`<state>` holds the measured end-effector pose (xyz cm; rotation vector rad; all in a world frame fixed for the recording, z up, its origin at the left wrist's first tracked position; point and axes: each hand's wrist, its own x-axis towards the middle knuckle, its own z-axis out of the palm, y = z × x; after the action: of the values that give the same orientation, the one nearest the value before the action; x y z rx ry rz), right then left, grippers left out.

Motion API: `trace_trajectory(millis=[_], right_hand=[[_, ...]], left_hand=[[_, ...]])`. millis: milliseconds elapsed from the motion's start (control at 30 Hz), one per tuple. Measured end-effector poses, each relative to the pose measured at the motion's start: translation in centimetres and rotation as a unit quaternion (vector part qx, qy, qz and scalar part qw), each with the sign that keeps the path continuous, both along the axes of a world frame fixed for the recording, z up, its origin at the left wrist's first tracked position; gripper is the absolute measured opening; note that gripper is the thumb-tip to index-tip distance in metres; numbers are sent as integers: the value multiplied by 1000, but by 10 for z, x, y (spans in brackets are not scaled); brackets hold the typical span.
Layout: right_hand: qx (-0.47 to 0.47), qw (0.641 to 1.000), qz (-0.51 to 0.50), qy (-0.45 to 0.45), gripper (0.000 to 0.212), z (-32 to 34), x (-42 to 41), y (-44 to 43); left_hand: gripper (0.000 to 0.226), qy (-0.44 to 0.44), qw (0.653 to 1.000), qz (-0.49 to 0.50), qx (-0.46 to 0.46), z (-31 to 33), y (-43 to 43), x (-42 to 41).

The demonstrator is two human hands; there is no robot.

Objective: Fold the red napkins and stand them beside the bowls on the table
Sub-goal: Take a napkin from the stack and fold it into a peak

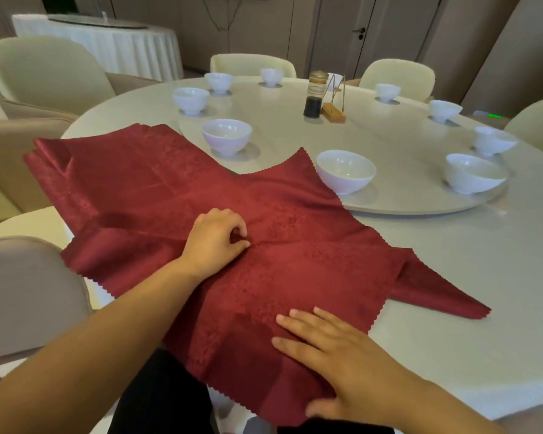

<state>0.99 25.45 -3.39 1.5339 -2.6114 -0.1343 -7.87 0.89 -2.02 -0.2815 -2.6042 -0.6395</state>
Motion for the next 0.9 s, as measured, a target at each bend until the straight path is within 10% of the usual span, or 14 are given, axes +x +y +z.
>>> trace_trajectory(millis=[133, 367, 467, 567, 800, 900], right_hand=[[-98, 994, 3, -48, 44, 2, -7, -4], [-286, 940, -69, -175, 30, 15, -15, -8], [-356, 882, -165, -261, 13, 30, -25, -9], [-389, 846, -213, -297, 40, 45, -35, -14], [-389, 772, -268, -426, 32, 78, -38, -15], [-363, 700, -277, -549, 39, 98, -38, -10]], left_hand=[[30, -43, 996, -72, 33, 9, -3, 20], [54, -165, 955, -238, 58, 14, -40, 111], [72, -168, 962, -209, -48, 4, -51, 131], [69, -48, 975, -113, -184, 3, -44, 132], [39, -105, 973, -54, 201, 22, -40, 138], [51, -117, 966, -38, 225, 47, -38, 136]])
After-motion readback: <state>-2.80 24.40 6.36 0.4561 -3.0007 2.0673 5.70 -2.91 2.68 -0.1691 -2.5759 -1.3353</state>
